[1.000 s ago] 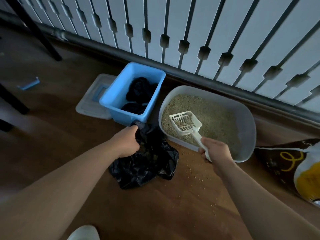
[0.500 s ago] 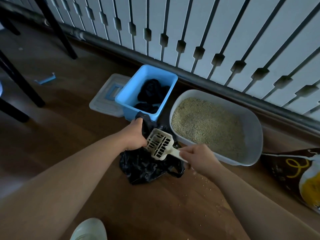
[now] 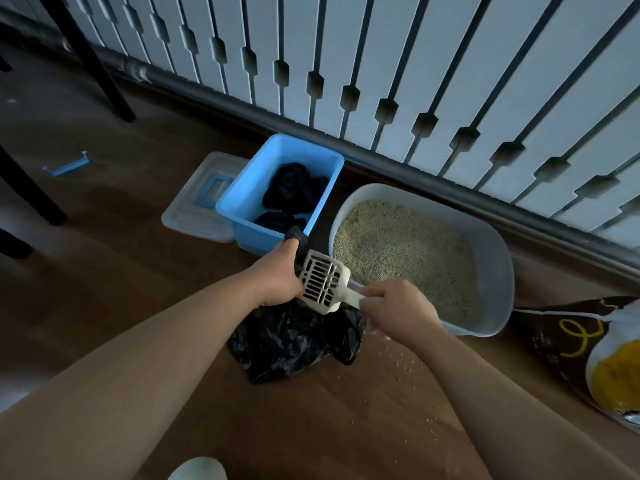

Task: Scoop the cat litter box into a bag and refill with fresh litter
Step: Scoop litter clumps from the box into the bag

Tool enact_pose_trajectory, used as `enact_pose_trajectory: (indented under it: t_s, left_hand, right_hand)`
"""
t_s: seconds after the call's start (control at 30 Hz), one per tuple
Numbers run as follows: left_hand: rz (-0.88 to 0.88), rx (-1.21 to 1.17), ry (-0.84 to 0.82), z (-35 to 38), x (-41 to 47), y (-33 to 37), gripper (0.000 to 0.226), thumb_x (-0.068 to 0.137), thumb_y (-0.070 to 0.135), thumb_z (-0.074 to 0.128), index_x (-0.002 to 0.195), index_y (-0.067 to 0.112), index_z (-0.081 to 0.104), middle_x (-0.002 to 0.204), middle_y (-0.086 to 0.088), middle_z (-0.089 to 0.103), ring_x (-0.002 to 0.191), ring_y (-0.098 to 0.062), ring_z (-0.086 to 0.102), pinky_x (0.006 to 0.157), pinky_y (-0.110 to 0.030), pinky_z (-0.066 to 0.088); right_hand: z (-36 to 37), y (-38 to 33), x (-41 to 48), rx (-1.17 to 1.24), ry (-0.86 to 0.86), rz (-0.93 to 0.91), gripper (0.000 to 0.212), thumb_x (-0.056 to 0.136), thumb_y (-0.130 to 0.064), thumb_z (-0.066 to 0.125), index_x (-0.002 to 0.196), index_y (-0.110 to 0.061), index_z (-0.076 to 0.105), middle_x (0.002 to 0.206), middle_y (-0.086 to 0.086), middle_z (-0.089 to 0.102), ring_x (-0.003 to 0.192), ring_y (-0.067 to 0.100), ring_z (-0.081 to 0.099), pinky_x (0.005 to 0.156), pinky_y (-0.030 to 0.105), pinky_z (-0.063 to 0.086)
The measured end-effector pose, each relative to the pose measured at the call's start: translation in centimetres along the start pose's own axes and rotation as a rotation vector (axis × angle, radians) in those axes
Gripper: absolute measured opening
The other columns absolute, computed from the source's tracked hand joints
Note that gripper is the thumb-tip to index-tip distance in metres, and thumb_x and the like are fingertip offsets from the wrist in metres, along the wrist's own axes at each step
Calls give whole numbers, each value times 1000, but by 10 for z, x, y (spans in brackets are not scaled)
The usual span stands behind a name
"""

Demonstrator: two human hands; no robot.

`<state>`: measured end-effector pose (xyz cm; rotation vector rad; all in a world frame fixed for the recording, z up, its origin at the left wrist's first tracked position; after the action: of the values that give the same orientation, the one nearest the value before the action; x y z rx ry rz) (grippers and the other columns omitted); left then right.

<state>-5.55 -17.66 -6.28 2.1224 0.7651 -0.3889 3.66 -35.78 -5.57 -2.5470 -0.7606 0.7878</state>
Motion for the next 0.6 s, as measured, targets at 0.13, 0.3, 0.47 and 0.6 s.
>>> enact_pose_trajectory:
  t_s: [0.13,0.3,0.47,0.6]
  left_hand:
    - [-1,-21,-2,17,14,15,66,90,8,55,147,19,22,110,-7,52,74,-17,51,62,-30,42]
    - [-26,26,8,32,33,29,54,92,7,49,141,18,29,104,-8,54,69,-20,51,58,-34,39]
    - [4,172,11,43,54,41,60,94,12,51,147,13,21,145,-6,31,84,-21,55,67,-31,42]
    - [-30,254,8,51,69,36,66,95,18,50,150,12,15,158,-3,13,117,-28,52,88,-35,44]
  right_hand:
    - [-27,37,4,559,46,287,13,87,-11,63,92,-13,75,56,7,69,35,11,52,39,18,42]
    - [-60,76,12,587,123,522,14,87,-7,58,85,1,70,52,5,68,29,9,43,38,17,28]
    - [-75,97,35,409,90,596,17,86,1,50,82,7,65,43,4,61,24,10,43,32,11,26]
    - [-61,100,62,368,83,559,14,84,-1,56,71,-1,62,50,6,59,32,11,47,33,18,33]
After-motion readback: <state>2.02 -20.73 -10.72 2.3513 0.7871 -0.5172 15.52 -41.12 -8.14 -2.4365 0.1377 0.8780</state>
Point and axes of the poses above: each hand's wrist, its own x-axis towards the middle knuckle, its own z-axis out of the palm, y = z × x, the point moved 2 cm from there along x, towards the middle knuckle
